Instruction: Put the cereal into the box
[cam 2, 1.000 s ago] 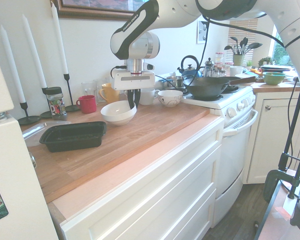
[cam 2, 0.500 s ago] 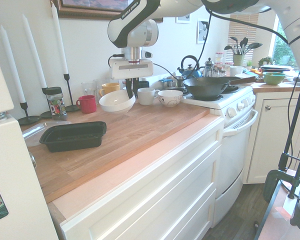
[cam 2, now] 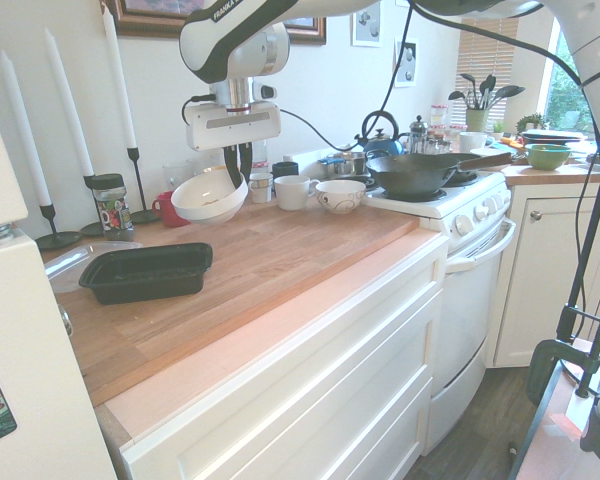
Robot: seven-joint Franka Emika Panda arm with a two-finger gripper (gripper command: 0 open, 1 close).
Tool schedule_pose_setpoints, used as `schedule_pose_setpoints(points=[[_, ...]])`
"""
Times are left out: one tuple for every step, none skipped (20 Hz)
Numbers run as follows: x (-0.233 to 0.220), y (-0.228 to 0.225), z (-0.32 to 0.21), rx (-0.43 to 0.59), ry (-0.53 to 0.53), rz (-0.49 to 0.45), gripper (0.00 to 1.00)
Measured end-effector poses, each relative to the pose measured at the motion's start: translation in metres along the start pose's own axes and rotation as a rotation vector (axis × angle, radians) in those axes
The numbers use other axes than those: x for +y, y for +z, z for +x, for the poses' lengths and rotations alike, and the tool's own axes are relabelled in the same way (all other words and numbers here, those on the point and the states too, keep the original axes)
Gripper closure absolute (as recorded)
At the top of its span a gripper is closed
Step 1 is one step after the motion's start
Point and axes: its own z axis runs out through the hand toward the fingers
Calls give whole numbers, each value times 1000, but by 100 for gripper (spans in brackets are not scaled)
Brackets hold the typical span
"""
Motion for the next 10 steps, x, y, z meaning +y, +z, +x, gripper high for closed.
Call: schedule_pose_setpoints(points=[[-6,-4,-6,10,-7,-6,100],[-12,-8,-12,20,-16,-9,100],[-17,-11,-18,31,-23,-13,100],[-22,-13,-24,41,-30,-17,100],[-27,-14,-30,50,-36,-22,100],[-31,-14,-35,57,-42,-26,100],[-35,-15,-40,63,-48,-30,100],[-38,-15,-45,67,-53,-32,100],[-40,-16,-48,72,-57,-36,100],[-41,-16,-51,79,-60,-41,100]])
